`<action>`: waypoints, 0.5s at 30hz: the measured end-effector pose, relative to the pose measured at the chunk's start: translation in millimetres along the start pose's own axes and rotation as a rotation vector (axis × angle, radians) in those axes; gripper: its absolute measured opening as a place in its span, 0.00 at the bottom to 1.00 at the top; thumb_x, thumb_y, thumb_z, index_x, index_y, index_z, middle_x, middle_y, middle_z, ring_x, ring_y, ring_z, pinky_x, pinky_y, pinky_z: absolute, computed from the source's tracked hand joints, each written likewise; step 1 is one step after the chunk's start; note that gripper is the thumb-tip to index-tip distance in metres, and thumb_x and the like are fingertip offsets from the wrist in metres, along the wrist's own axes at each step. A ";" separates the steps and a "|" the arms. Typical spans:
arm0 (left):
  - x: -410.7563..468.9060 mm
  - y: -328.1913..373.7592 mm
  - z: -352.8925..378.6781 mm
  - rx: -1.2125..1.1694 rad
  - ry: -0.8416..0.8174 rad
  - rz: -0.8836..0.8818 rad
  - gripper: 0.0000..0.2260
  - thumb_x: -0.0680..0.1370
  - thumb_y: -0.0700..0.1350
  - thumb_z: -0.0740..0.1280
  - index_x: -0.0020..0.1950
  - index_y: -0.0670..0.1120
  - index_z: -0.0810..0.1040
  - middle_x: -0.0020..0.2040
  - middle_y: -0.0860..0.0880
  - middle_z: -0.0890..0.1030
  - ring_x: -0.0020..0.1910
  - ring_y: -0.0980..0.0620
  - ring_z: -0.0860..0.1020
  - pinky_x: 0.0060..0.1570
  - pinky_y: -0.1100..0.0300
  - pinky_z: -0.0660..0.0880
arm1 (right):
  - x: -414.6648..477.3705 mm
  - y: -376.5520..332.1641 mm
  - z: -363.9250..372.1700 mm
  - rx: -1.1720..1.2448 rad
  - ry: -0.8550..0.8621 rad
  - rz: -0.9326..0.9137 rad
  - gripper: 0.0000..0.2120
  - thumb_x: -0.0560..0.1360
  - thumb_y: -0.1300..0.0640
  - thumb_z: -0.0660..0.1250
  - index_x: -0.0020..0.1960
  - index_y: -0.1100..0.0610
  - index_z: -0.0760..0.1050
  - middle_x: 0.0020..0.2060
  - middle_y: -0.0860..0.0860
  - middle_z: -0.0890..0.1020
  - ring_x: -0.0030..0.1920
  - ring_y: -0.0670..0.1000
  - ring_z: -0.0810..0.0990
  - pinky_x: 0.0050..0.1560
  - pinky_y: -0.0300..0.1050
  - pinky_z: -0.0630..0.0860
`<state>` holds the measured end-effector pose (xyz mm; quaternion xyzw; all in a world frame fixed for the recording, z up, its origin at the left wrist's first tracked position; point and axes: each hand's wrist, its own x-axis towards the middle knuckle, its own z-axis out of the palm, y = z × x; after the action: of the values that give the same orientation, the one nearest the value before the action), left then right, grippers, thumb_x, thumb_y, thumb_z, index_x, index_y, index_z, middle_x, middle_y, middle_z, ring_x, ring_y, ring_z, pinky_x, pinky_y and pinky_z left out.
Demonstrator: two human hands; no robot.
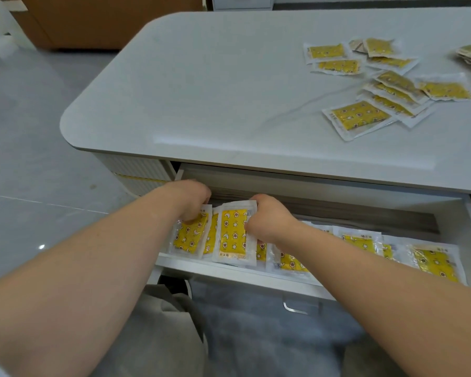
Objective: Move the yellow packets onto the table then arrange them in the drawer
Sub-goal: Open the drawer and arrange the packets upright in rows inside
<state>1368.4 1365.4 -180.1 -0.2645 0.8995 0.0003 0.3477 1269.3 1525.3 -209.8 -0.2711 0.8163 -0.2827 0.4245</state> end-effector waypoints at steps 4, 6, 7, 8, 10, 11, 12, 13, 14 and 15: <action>2.6 3.1 5.6 0.027 -0.025 -0.035 0.21 0.75 0.38 0.72 0.67 0.48 0.75 0.61 0.47 0.78 0.57 0.47 0.76 0.55 0.55 0.76 | 1.4 1.6 -0.7 -0.048 0.005 0.019 0.21 0.77 0.64 0.68 0.68 0.52 0.71 0.51 0.52 0.80 0.47 0.53 0.83 0.47 0.53 0.86; 4.2 4.8 2.8 0.011 -0.071 -0.031 0.24 0.74 0.41 0.75 0.68 0.49 0.74 0.61 0.49 0.78 0.56 0.49 0.76 0.56 0.54 0.77 | 1.6 2.0 -2.2 -0.063 0.009 0.023 0.20 0.77 0.63 0.69 0.67 0.52 0.72 0.51 0.51 0.80 0.46 0.52 0.83 0.47 0.52 0.85; 4.7 5.2 0.6 -0.002 -0.101 -0.030 0.26 0.72 0.44 0.77 0.68 0.49 0.74 0.61 0.49 0.78 0.55 0.49 0.76 0.56 0.54 0.77 | 1.8 1.5 -2.8 -0.066 0.009 0.023 0.19 0.77 0.63 0.69 0.66 0.53 0.72 0.50 0.51 0.80 0.46 0.53 0.83 0.47 0.52 0.85; 5.3 5.1 -1.6 -0.017 -0.128 -0.029 0.28 0.71 0.47 0.79 0.68 0.50 0.74 0.62 0.50 0.78 0.56 0.49 0.77 0.57 0.54 0.77 | 2.0 1.2 -3.5 -0.069 0.007 0.022 0.19 0.77 0.64 0.68 0.65 0.53 0.72 0.50 0.51 0.79 0.47 0.53 0.83 0.48 0.53 0.85; 7.0 4.5 -4.5 -0.045 -0.159 -0.032 0.31 0.70 0.51 0.80 0.70 0.50 0.73 0.64 0.50 0.78 0.60 0.48 0.77 0.59 0.53 0.76 | 2.3 0.7 -4.6 -0.072 0.000 0.025 0.19 0.77 0.64 0.67 0.67 0.53 0.72 0.48 0.51 0.78 0.47 0.54 0.83 0.49 0.54 0.85; 7.5 4.5 -4.8 -0.053 -0.161 -0.035 0.33 0.70 0.53 0.80 0.71 0.50 0.73 0.65 0.50 0.78 0.61 0.48 0.77 0.60 0.53 0.76 | 2.3 0.7 -5.2 -0.075 -0.005 0.025 0.20 0.78 0.65 0.66 0.68 0.54 0.71 0.48 0.51 0.77 0.48 0.54 0.82 0.50 0.55 0.85; 8.2 4.7 -3.8 -0.053 -0.156 -0.038 0.33 0.69 0.55 0.80 0.71 0.50 0.73 0.65 0.50 0.78 0.62 0.48 0.77 0.61 0.52 0.76 | 2.4 0.7 -5.7 -0.082 -0.011 0.024 0.20 0.78 0.65 0.66 0.69 0.54 0.71 0.48 0.51 0.77 0.48 0.54 0.82 0.50 0.55 0.85; 8.7 5.0 -2.1 -0.046 -0.146 -0.040 0.34 0.69 0.56 0.80 0.71 0.50 0.73 0.64 0.50 0.78 0.61 0.48 0.78 0.61 0.51 0.76 | 2.1 0.7 -6.5 -0.093 -0.018 0.023 0.21 0.79 0.64 0.66 0.70 0.54 0.70 0.49 0.51 0.77 0.48 0.54 0.82 0.50 0.54 0.85; 9.0 6.1 0.2 -0.026 -0.133 -0.041 0.35 0.68 0.57 0.80 0.71 0.50 0.73 0.64 0.50 0.78 0.61 0.48 0.78 0.62 0.51 0.77 | 1.9 0.7 -7.1 -0.108 -0.025 0.021 0.21 0.79 0.64 0.65 0.71 0.54 0.70 0.51 0.52 0.78 0.49 0.54 0.82 0.51 0.54 0.85; 9.7 7.1 3.1 0.004 -0.120 -0.041 0.35 0.68 0.58 0.80 0.71 0.50 0.73 0.64 0.50 0.79 0.61 0.48 0.78 0.61 0.50 0.77 | 1.7 0.9 -7.8 -0.121 -0.032 0.021 0.22 0.79 0.64 0.65 0.72 0.54 0.69 0.53 0.53 0.79 0.49 0.54 0.82 0.51 0.53 0.85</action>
<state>1361.0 1367.4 -189.9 -0.2817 0.8715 0.0074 0.4012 1261.7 1526.6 -207.6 -0.2923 0.8278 -0.2240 0.4233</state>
